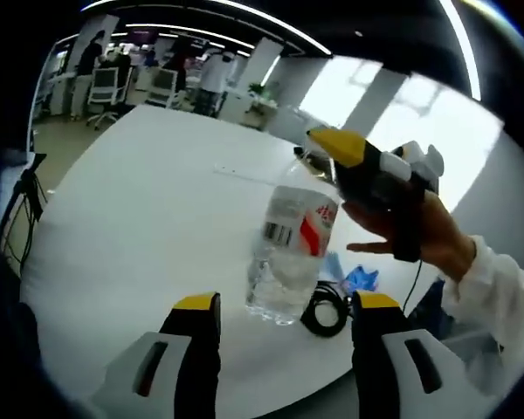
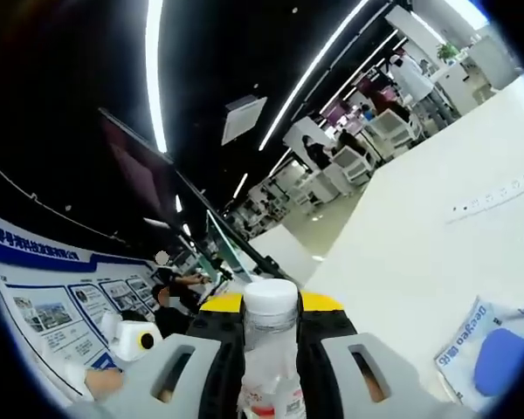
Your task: Arrange the tabletop items into an orderly group along one side of the table until the central work area is clear of visible clutter.
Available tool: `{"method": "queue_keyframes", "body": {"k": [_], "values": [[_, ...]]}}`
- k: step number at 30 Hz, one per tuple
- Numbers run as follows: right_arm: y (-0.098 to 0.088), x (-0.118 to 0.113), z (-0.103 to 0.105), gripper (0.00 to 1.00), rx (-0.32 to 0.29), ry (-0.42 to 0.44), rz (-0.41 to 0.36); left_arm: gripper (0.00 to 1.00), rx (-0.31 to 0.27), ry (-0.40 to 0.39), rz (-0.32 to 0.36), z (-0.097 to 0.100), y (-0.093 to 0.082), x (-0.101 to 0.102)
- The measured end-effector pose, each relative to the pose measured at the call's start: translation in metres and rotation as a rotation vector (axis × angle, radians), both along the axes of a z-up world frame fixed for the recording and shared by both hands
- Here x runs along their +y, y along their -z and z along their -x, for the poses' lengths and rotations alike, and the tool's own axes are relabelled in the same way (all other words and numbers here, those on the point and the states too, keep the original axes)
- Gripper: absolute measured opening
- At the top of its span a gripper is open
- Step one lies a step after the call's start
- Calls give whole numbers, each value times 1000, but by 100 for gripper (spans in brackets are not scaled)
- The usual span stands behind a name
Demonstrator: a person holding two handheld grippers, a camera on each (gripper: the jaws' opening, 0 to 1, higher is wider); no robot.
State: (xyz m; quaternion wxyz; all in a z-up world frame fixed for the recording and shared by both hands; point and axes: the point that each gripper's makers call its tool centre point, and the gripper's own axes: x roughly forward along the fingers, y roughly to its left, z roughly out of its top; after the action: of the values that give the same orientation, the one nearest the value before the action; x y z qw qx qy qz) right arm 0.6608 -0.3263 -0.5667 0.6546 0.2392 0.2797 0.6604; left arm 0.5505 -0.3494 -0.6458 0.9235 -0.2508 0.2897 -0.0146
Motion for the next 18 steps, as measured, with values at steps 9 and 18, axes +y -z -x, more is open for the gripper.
{"method": "queue_keyframes", "body": {"k": [9,18], "values": [[13,5,3,17,-88,2,55,57,30,-39,-49,13,18,9],[18,25,-2,17,-174,2,52,56,-12,-95,-16,18,17,19]]}}
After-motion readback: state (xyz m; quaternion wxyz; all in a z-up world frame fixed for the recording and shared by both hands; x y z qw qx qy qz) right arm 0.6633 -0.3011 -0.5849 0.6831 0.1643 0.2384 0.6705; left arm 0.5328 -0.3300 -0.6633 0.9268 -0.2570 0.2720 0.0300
